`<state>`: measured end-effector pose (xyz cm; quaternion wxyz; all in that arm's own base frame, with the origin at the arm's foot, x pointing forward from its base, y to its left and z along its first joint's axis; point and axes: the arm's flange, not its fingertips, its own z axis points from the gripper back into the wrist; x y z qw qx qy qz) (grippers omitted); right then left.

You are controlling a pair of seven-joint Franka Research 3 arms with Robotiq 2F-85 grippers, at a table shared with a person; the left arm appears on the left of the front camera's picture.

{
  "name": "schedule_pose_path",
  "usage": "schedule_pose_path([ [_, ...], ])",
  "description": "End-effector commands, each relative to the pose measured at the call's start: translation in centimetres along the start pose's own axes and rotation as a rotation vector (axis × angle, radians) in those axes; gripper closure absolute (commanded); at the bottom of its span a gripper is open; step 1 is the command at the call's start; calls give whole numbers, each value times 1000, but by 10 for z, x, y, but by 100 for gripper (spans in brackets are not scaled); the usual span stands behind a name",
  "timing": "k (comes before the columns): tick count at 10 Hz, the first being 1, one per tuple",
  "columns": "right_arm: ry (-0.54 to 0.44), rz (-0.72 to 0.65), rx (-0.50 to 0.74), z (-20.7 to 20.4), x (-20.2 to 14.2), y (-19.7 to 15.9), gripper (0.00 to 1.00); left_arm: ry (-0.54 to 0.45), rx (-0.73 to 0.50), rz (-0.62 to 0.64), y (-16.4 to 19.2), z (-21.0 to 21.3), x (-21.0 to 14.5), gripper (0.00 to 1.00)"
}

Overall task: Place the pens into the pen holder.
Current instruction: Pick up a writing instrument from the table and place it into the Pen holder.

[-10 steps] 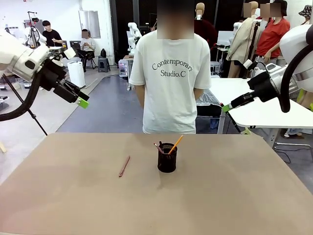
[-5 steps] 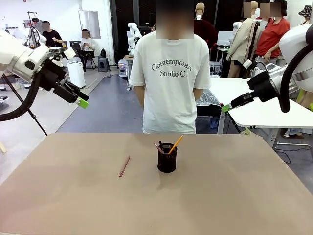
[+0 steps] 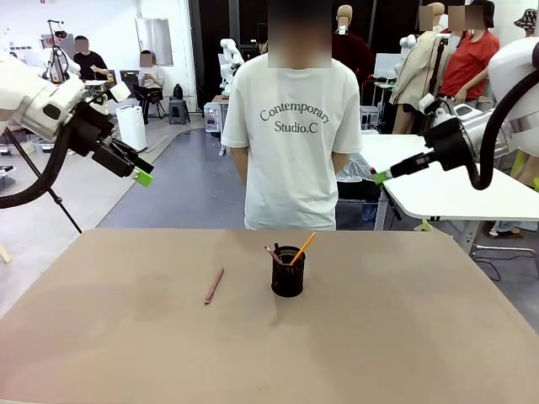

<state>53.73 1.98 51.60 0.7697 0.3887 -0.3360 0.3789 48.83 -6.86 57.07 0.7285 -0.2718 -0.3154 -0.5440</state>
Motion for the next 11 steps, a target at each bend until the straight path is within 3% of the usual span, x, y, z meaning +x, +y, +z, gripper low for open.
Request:
schedule_pose_path([
  [1, -75, 84, 161, -6, 5, -2, 100, 4, 1, -4, 1, 1, 2, 0],
  [2, -157, 214, 187, -12, 11, -3, 100, 4, 1, -4, 1, 1, 2, 0],
  [3, -158, 267, 206, -13, 12, 1, 100, 4, 1, -4, 1, 1, 2, 0],
  [5, -280, 392, 177, -15, 22, -2, 100, 4, 1, -4, 1, 1, 2, 0],
  [7, -262, 275, 177, -8, 22, -1, 100, 4, 1, -4, 1, 1, 2, 0],
  [8, -232, 350, 165, -15, 21, 5, 100, 4, 1, -4, 1, 1, 2, 0],
  [11, -232, 350, 165, -15, 21, 5, 100, 4, 1, -4, 1, 1, 2, 0],
])
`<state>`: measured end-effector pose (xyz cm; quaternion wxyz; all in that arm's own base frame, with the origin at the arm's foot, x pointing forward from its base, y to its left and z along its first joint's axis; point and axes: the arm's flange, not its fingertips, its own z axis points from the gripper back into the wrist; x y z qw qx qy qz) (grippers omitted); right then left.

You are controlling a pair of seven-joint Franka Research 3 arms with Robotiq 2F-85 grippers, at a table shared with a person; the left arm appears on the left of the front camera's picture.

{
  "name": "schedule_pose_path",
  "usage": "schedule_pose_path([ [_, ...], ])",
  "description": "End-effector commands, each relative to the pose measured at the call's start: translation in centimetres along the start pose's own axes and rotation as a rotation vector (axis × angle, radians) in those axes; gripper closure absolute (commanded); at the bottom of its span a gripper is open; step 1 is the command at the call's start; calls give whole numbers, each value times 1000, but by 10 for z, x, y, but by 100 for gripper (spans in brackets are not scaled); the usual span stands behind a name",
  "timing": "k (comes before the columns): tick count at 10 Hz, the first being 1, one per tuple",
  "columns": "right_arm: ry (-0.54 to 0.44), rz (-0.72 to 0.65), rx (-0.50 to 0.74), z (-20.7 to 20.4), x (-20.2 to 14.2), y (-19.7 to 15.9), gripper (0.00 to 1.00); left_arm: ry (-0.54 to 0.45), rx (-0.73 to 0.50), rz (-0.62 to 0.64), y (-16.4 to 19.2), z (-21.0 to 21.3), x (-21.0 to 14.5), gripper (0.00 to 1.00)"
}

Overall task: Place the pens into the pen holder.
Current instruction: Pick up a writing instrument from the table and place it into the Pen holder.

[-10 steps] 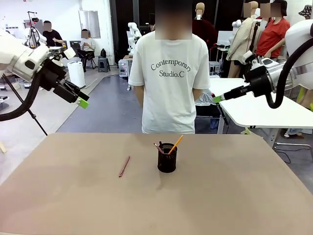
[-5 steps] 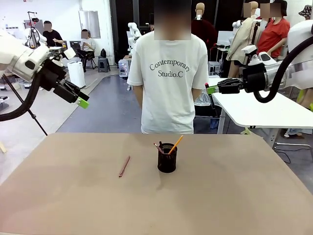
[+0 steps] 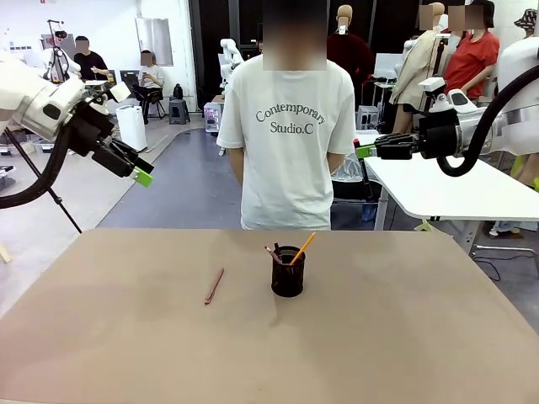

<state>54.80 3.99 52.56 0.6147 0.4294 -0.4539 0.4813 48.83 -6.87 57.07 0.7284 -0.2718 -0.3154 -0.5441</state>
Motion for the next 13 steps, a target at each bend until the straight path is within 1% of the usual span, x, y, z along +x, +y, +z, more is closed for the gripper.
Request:
schedule_pose_path([
  [1, 0, 0, -1, 0, 0, 0, 100, 4, 1, -4, 1, 1, 2, 0],
  [2, -35, 35, 54, -3, -7, -11, 100, 4, 1, -4, 1, 1, 2, 0],
  [4, -55, -10, 103, -32, -26, -26, 100, 4, 1, -4, 1, 1, 2, 0],
  [6, -68, 1, 161, -56, -32, -39, 100, 4, 1, -4, 1, 1, 2, 0],
  [7, -33, 41, 140, -70, -41, -45, 100, 4, 1, -4, 1, 1, 2, 0],
  [9, -75, 24, 154, -101, -69, -53, 100, 4, 1, -4, 1, 1, 2, 0],
  [10, -102, -1, 166, -117, -77, -56, 100, 4, 1, -4, 1, 1, 2, 0],
  [11, -125, 2, 169, -134, -82, -53, 100, 4, 1, -4, 1, 1, 2, 0],
  [12, -116, 14, 171, -147, -85, -51, 100, 4, 1, -4, 1, 1, 2, 0],
  [13, -115, -11, 197, -160, -93, -49, 100, 4, 1, -4, 1, 1, 2, 0],
])
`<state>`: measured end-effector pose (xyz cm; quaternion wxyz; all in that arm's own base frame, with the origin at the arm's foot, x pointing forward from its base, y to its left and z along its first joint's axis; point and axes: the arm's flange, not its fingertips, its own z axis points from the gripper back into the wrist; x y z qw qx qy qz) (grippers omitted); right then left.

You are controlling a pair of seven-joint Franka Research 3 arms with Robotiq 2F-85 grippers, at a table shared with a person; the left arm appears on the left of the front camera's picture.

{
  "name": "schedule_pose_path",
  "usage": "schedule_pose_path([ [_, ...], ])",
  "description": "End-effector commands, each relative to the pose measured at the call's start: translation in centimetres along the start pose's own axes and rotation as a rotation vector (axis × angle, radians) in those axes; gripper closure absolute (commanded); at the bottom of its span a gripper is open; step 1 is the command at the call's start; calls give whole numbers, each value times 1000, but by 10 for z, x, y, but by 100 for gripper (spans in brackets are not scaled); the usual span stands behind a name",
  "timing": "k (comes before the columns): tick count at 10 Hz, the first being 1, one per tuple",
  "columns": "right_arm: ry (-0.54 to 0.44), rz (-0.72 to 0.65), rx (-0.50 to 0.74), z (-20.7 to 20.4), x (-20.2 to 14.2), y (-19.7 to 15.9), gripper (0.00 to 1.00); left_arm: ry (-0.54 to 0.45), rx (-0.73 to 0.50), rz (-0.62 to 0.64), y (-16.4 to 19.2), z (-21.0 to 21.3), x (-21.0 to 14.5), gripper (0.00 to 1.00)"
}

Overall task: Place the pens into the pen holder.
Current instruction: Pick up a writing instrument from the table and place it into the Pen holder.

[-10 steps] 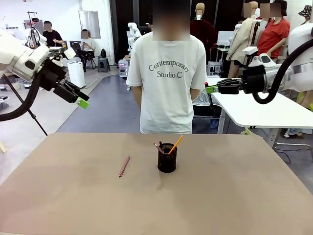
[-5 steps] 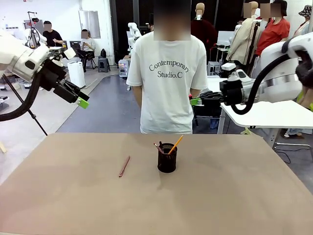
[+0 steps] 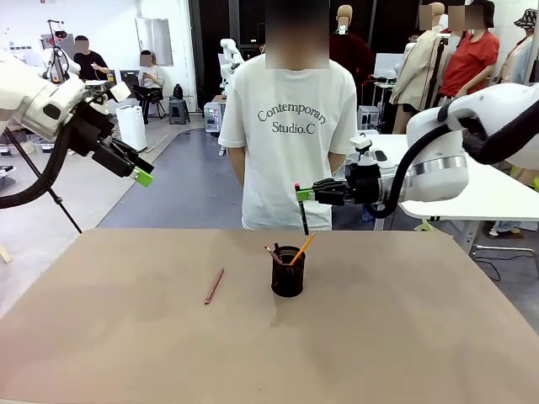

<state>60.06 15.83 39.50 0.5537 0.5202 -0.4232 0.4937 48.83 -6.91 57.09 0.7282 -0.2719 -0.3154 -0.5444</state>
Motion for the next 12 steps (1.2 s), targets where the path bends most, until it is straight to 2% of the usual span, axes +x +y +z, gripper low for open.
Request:
schedule_pose_path([
  [1, -17, 15, -9, -16, -4, -8, 100, 4, 2, -3, 1, 1, 1, 0],
  [3, -34, -26, -2, -30, -14, -5, 100, 4, 2, -3, 1, 1, 1, 0],
  [4, -33, -46, 12, -25, -6, -4, 100, 4, 2, -3, 1, 1, 1, 0],
  [5, -2, -28, 23, -24, -15, 0, 100, 4, 2, -3, 1, 1, 1, 0],
  [8, -2, -34, 24, -24, -17, -1, 100, 4, 2, -3, 1, 1, 1, 0],
  [9, -39, -49, 46, -22, -26, -3, 100, 4, 2, -3, 1, 1, 1, 0],
  [12, -66, -46, 33, -25, -44, -4, 100, 4, 2, -3, 1, 1, 1, 0],
])
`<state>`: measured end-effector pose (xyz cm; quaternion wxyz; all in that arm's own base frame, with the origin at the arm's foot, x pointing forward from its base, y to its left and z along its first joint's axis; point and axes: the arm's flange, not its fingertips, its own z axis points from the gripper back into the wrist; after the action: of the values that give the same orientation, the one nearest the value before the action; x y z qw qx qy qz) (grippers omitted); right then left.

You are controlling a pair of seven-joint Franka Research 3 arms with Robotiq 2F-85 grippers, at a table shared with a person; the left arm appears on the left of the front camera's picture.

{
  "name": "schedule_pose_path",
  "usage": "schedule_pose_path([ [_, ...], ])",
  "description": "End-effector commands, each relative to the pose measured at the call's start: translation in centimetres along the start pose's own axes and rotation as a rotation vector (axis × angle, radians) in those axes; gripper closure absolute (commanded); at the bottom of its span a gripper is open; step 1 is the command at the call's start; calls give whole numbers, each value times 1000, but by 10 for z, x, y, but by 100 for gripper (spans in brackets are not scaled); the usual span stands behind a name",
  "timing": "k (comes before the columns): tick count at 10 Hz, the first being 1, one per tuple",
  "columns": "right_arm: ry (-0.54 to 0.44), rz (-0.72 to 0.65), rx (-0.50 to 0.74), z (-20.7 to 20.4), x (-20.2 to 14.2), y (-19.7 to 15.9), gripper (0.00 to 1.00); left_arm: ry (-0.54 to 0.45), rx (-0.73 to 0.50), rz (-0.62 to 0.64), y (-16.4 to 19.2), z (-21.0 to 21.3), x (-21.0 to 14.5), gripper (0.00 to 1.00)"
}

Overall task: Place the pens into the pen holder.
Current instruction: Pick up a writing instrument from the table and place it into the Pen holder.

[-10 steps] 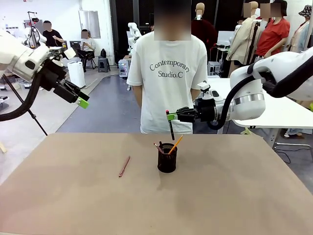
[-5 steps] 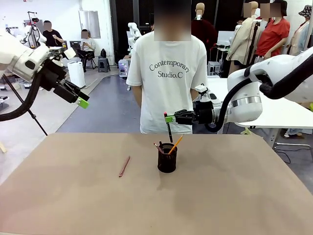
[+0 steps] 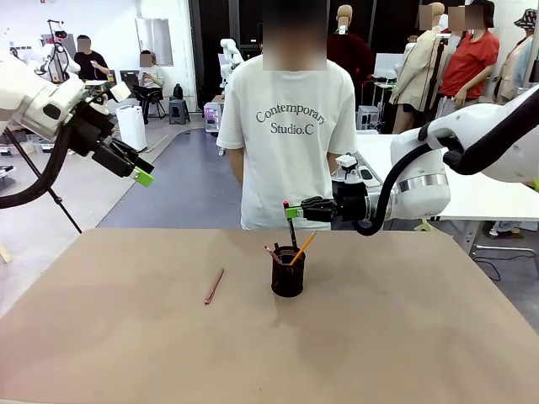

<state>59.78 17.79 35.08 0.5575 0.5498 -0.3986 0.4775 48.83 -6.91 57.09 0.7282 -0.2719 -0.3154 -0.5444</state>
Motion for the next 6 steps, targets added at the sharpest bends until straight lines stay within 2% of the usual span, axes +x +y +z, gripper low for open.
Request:
schedule_pose_path([
  [1, -49, 24, 2, 2, -4, -2, 100, 4, 2, -3, 1, 1, 1, 0],
  [4, -61, 32, 27, 4, -15, -3, 100, 4, 2, -3, 1, 1, 1, 0],
  [5, -57, 33, 35, 3, -15, -2, 94, 4, 2, -3, 1, 1, 1, 0],
  [6, -56, 32, 38, 4, -14, -3, 75, 4, 2, -3, 1, 1, 1, 0],
])
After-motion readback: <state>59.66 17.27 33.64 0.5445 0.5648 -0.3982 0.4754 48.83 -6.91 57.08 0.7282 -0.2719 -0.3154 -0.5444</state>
